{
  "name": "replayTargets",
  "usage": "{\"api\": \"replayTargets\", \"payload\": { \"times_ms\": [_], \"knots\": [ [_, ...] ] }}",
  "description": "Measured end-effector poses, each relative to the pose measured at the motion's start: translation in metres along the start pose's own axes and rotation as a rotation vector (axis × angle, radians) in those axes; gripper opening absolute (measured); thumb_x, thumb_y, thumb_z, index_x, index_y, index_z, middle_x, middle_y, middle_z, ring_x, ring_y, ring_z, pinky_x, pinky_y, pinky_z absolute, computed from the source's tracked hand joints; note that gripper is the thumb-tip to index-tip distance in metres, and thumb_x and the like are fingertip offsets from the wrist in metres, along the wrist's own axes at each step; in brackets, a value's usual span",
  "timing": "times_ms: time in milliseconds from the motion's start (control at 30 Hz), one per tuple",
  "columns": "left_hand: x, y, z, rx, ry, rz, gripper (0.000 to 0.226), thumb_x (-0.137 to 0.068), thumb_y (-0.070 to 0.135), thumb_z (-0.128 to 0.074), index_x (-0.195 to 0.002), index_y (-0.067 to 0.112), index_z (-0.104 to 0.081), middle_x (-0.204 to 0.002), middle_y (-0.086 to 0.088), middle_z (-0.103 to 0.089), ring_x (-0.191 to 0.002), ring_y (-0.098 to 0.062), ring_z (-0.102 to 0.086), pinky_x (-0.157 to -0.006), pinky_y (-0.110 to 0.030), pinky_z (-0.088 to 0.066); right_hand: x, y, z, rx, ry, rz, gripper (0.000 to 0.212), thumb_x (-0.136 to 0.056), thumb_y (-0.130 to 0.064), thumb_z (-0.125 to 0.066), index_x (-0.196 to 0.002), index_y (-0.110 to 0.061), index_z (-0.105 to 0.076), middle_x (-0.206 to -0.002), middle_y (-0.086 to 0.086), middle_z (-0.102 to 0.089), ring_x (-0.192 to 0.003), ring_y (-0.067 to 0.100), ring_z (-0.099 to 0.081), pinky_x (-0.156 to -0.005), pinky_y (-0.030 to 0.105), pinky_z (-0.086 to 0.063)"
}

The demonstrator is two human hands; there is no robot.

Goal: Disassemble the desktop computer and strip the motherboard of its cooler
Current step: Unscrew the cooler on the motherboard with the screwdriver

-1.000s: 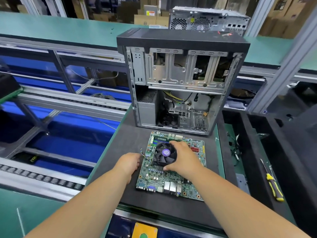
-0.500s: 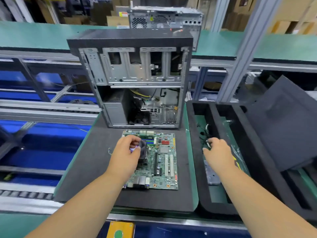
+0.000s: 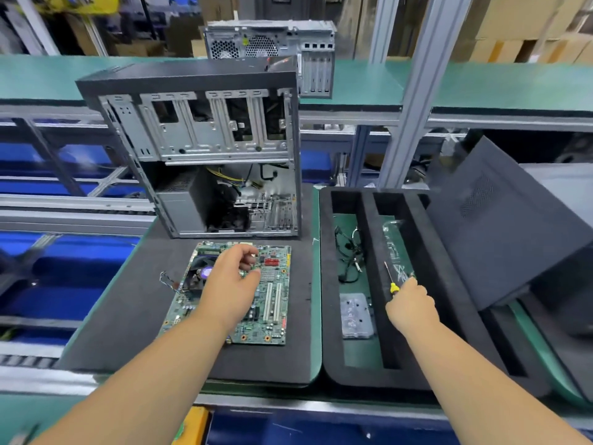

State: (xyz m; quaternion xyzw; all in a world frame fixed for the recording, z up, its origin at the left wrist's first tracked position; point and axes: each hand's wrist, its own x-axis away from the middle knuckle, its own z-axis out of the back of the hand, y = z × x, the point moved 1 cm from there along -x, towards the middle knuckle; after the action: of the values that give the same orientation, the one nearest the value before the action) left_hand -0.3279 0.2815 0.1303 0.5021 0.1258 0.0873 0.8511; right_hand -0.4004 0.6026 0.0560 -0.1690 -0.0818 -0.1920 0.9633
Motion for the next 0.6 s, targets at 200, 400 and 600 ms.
{"api": "replayTargets", "payload": {
  "times_ms": [200, 400, 600],
  "knots": [
    [0.009, -0.001, -0.007, -0.007, 0.002, 0.002, 0.032, -0.088, 0.003, -0.059, -0.108, 0.028, -0.058, -0.102, 0.0, -0.054, -0.089, -0.013, -0.053, -0.08, -0.02, -0.043, 0.008, 0.0, 0.008, -0.053, -0.054, 0.16, 0.014, -0.091, -0.012, -0.053, -0.101, -0.011, -0.043, -0.094, 0.009, -0.059, -0.077, 0.028, -0.058, -0.061, 0.033, -0.04],
    [0.006, -0.02, 0.024, -0.124, 0.051, 0.065, 0.032, -0.086, 0.005, -0.061, -0.111, 0.024, -0.057, -0.1, 0.001, -0.052, -0.088, -0.015, -0.055, -0.086, -0.036, -0.05, 0.039, -0.063, 0.029, -0.455, 0.05, 0.41, 0.014, -0.091, -0.024, -0.061, -0.092, -0.025, -0.047, -0.081, -0.003, -0.058, -0.062, 0.016, -0.055, -0.047, 0.028, -0.034],
    [-0.014, -0.036, 0.054, -0.284, 0.066, 0.02, 0.031, -0.079, 0.013, -0.067, -0.101, 0.033, -0.057, -0.099, 0.01, -0.054, -0.096, -0.018, -0.055, -0.083, -0.035, -0.048, 0.07, -0.138, 0.041, -0.665, 0.124, 0.629, 0.014, -0.092, -0.031, -0.06, -0.086, -0.029, -0.048, -0.074, -0.006, -0.05, -0.061, 0.009, -0.046, -0.053, 0.028, -0.036]
  ]
}}
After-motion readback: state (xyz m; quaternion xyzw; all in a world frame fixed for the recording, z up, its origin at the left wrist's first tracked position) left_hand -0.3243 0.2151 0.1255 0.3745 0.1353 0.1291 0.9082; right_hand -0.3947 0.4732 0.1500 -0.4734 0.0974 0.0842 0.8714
